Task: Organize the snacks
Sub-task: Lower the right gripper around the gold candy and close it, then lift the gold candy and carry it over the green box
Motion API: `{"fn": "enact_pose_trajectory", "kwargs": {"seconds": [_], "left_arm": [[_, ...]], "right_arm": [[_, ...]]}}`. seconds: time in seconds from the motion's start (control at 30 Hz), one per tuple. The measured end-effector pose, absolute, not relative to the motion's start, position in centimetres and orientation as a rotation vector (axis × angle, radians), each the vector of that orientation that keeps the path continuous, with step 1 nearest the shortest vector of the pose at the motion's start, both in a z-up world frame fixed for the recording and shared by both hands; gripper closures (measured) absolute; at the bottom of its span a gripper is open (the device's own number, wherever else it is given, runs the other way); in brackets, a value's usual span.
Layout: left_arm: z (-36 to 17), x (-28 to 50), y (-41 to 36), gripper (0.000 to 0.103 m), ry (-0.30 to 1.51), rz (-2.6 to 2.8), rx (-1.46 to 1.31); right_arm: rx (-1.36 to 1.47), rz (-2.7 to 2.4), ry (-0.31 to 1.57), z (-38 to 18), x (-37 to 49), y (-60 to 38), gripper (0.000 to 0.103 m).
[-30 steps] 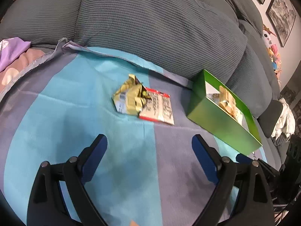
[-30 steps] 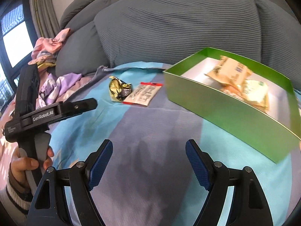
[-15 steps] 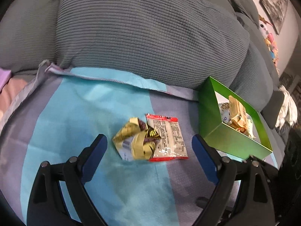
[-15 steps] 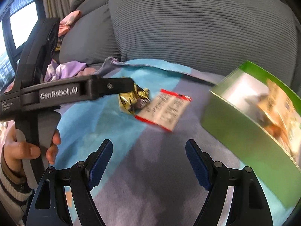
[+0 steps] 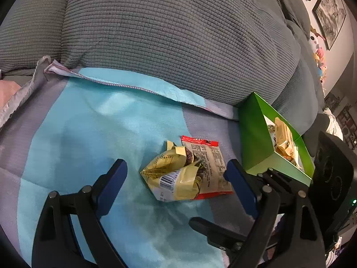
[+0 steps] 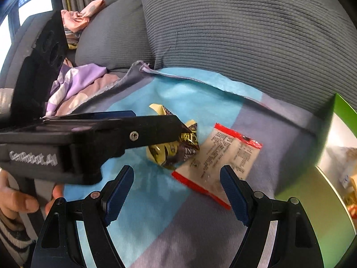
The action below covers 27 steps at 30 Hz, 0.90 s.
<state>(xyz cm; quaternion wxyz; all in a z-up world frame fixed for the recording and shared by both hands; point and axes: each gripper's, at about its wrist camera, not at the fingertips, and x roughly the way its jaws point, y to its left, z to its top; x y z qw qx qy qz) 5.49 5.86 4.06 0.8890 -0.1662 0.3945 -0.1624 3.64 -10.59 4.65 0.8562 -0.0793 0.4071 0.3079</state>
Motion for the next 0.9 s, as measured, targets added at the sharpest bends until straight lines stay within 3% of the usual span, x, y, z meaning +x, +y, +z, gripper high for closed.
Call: {"fn": "enact_pose_trajectory", "kwargs": {"seconds": [0.17,0.4,0.47,0.5,0.7,0.9], "left_arm": [[3.6,5.7,6.5,0.017,0.831,-0.337,-0.364],[2.8,6.1,6.5,0.037,0.860,-0.344,-0.372],[2.7,6.1,6.4,0.042,0.867,-0.354,-0.369],[2.6,6.1,6.3,0.051,0.871,-0.363,-0.368],[2.2,6.2,6.1,0.053,0.883,-0.365,-0.359],[1.9,6.1,5.9,0.053,0.888,-0.360,-0.353]], "right_arm": [[-0.172,0.672,0.858,4.2,4.3,-9.8,0.023],[-0.187,0.698,0.864,3.8,5.0,-8.8,0.023],[-0.184,0.707,0.865,3.9,5.2,-8.5,0.031],[-0.180,0.707,0.867,3.9,5.2,-8.4,0.036],[-0.161,0.697,0.878,3.9,5.7,-8.2,0.046],[-0.179,0.684,0.872,3.8,5.7,-8.1,0.047]]}}
